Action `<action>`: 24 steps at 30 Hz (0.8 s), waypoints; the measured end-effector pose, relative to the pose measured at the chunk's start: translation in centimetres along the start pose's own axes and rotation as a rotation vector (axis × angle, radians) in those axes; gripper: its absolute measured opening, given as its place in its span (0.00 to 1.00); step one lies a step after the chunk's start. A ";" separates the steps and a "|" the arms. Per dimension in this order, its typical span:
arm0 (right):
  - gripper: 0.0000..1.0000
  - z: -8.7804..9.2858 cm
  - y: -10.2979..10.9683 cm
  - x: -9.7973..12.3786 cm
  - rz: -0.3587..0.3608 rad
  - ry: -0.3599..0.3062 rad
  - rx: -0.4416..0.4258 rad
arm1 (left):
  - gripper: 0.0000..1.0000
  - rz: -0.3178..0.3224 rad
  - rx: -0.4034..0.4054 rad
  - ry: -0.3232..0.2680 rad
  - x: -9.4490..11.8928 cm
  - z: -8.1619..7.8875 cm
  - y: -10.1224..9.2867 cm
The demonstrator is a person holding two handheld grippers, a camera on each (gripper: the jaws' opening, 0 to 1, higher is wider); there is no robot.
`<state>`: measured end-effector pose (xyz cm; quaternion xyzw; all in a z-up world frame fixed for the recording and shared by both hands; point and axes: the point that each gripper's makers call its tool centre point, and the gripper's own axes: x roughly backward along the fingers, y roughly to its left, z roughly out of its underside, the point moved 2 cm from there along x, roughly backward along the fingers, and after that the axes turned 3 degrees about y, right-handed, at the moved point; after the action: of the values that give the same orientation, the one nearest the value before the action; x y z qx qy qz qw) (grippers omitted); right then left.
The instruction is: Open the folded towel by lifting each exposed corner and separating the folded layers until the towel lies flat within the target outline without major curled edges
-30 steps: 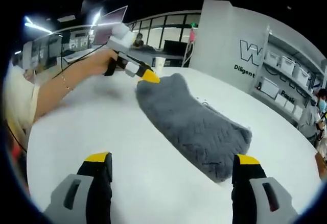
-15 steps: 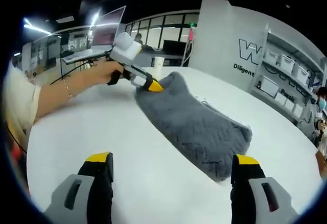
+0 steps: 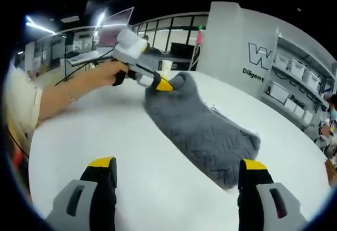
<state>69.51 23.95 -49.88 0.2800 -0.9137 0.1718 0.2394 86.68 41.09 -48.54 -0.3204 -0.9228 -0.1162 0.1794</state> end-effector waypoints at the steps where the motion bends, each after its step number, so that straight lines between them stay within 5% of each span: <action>1: 0.96 0.0 0.0 0.1 -0.001 -0.002 0.000 | 0.05 0.001 -0.004 -0.004 0.1 -0.1 -0.1; 6: 0.96 -0.1 0.1 0.4 0.004 -0.006 -0.002 | 0.05 0.012 -0.082 -0.047 2.3 -1.2 -1.9; 12: 0.95 -0.7 0.1 1.0 0.015 -0.036 0.000 | 0.05 0.042 -0.151 -0.049 4.1 -0.2 -3.6; 18: 0.95 -1.1 0.4 1.2 0.013 -0.052 0.008 | 0.05 0.035 -0.426 -0.107 5.8 1.0 -5.9; 24: 0.95 -0.9 0.2 0.9 0.015 -0.040 0.002 | 0.04 0.147 -0.557 -0.129 6.6 3.0 -8.7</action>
<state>69.02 24.15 -48.73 0.2767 -0.9202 0.1687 0.2196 75.62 39.02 -49.44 -0.4300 -0.8393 -0.3311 0.0333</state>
